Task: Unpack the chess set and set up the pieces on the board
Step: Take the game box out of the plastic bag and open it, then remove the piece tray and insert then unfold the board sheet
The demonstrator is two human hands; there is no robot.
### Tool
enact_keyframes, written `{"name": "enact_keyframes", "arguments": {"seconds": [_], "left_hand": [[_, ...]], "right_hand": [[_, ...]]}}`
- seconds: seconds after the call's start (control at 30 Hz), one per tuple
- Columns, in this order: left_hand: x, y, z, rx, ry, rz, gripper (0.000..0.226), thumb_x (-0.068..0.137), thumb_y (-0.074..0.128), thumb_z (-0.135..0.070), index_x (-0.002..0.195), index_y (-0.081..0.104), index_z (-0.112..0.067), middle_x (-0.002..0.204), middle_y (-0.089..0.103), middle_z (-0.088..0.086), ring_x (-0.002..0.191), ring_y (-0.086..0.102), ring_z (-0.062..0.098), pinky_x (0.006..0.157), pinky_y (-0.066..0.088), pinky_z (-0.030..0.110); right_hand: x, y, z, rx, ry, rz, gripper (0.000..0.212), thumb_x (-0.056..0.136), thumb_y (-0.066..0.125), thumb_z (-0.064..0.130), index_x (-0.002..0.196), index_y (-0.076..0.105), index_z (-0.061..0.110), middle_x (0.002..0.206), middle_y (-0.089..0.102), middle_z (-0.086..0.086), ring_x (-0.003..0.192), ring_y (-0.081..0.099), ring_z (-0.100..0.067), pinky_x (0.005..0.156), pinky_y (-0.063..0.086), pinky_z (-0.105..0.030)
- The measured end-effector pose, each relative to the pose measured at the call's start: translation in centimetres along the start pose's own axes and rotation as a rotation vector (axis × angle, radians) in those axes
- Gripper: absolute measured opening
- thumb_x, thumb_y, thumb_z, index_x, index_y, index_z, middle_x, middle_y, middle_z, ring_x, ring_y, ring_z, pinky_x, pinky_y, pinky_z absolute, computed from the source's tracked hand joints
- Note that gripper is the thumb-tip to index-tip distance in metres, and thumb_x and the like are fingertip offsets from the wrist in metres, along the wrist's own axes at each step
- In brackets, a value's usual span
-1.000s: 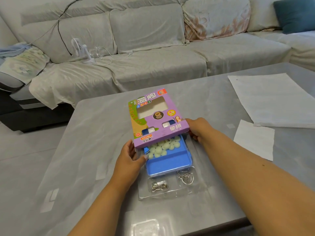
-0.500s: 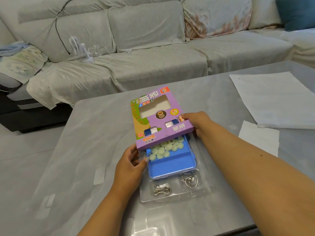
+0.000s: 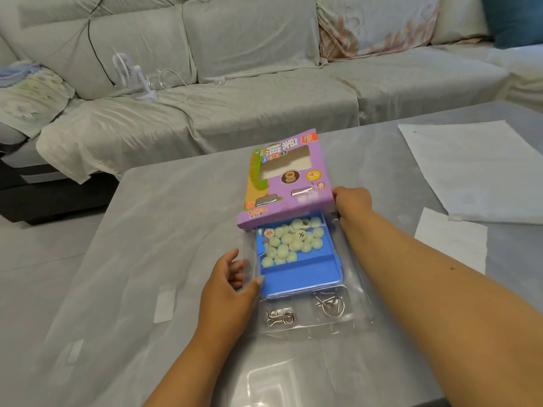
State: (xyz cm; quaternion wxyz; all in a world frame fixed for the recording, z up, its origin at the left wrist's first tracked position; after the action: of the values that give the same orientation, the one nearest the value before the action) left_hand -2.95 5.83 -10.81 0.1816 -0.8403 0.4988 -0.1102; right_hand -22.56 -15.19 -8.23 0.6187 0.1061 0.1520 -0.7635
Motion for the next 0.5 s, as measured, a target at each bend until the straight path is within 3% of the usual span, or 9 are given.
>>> {"name": "enact_keyframes", "arguments": {"seconds": [0.07, 0.17, 0.23, 0.37, 0.5], "left_hand": [[-0.1, -0.1, 0.1, -0.011, 0.001, -0.006, 0.062, 0.078, 0.076, -0.020, 0.132, 0.046, -0.027, 0.113, 0.061, -0.011, 0.096, 0.058, 0.005, 0.077, 0.047, 0.015], [-0.4, -0.1, 0.2, -0.012, 0.014, -0.032, 0.055, 0.078, 0.077, -0.020, 0.123, 0.049, -0.032, 0.111, 0.062, -0.013, 0.094, 0.059, 0.004, 0.079, 0.049, 0.018], [-0.4, -0.1, 0.3, -0.021, 0.009, -0.034, 0.053, 0.077, 0.077, -0.020, 0.121, 0.050, -0.033, 0.110, 0.063, -0.013, 0.095, 0.060, 0.006, 0.079, 0.050, 0.020], [-0.4, -0.3, 0.2, -0.026, 0.013, 0.011, 0.054, 0.077, 0.078, -0.019, 0.122, 0.052, -0.033, 0.109, 0.064, -0.014, 0.093, 0.060, 0.003, 0.074, 0.051, 0.016], [-0.6, -0.2, 0.2, -0.012, 0.020, 0.058, 0.051, 0.077, 0.077, -0.020, 0.120, 0.053, -0.036, 0.109, 0.064, -0.017, 0.092, 0.057, -0.007, 0.071, 0.051, 0.012]], "right_hand": [[0.5, 0.3, 0.5, -0.019, -0.004, 0.014, 0.014, 0.088, 0.055, 0.015, 0.075, 0.056, 0.008, 0.081, 0.059, -0.009, 0.078, 0.058, -0.025, 0.051, 0.039, -0.019], [0.7, 1.0, 0.7, -0.076, 0.010, 0.126, 0.029, 0.087, 0.060, 0.034, 0.088, 0.059, 0.005, 0.086, 0.063, -0.010, 0.077, 0.060, -0.023, 0.065, 0.047, -0.026], [1.0, 1.1, 0.7, -0.146, 0.040, 0.181, 0.029, 0.082, 0.070, 0.027, 0.093, 0.060, 0.002, 0.090, 0.066, -0.013, 0.070, 0.062, -0.021, 0.055, 0.048, -0.025], [2.3, 0.5, 1.0, -0.022, 0.093, 0.112, 0.017, 0.077, 0.073, 0.008, 0.076, 0.056, 0.004, 0.085, 0.064, -0.016, 0.055, 0.057, -0.018, 0.032, 0.039, -0.014], [4.0, -0.5, 2.1, 0.095, 0.107, 0.051, 0.014, 0.077, 0.073, 0.008, 0.081, 0.059, 0.006, 0.085, 0.065, -0.016, 0.053, 0.058, -0.018, 0.031, 0.042, -0.016]]}}
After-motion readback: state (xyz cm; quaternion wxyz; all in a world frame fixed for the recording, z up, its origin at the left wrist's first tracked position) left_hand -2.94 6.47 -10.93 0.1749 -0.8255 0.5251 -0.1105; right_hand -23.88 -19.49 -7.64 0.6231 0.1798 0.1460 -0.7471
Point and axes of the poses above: each hand's wrist, its own x-axis towards the middle knuckle, its own y-axis out of the palm, z = x × y, the point moved 4 cm from there along x, towards the middle knuckle
